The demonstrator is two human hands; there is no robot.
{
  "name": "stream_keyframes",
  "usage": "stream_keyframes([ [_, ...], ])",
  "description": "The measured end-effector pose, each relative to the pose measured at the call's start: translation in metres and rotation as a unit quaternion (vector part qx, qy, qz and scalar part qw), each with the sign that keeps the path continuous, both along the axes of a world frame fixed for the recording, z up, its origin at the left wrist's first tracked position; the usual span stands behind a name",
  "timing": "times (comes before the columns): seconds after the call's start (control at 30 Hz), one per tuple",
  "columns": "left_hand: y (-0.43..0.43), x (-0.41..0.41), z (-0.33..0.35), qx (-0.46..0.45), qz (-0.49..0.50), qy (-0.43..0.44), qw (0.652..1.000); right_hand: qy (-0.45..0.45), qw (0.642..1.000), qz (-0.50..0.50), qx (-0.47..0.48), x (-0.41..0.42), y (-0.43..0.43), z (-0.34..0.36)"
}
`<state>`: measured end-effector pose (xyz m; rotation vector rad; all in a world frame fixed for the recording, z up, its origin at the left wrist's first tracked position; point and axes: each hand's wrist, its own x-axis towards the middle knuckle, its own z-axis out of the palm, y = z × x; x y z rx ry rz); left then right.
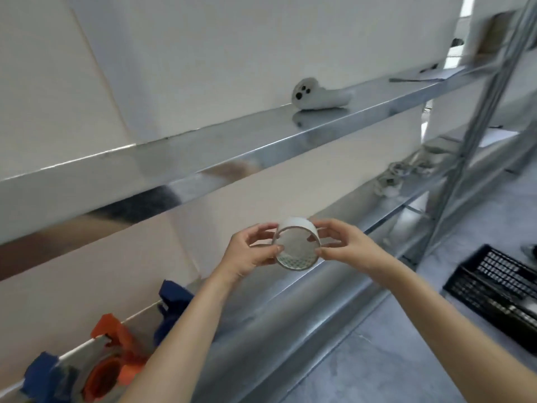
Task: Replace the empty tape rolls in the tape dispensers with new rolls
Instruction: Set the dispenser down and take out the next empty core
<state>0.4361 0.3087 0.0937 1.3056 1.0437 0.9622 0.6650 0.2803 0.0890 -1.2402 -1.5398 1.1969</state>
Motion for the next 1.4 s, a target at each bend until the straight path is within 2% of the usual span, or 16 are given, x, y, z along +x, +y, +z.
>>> stream_keyframes([
  [0.27, 0.05, 0.196, 0.0, 0.017, -0.126, -0.011, 0.992, 0.009, 0.994, -0.112, 0.007, 0.187, -0.003, -0.001],
  [0.57, 0.09, 0.341, 0.007, -0.003, -0.181, -0.008, 0.983, 0.028, 0.982, -0.186, -0.003, 0.316, 0.012, 0.006],
  [0.8, 0.136, 0.409, -0.01, -0.025, -0.207, 0.015, 0.978, 0.042, 0.972, -0.23, -0.029, 0.375, 0.039, -0.01],
  [1.0, 0.201, 0.454, -0.023, -0.042, -0.215, 0.029, 0.975, 0.039, 0.967, -0.249, -0.037, 0.418, 0.1, -0.014],
  [1.4, 0.336, 0.499, -0.023, -0.04, -0.15, 0.052, 0.986, 0.03, 0.978, -0.194, -0.065, 0.475, 0.257, -0.011],
])
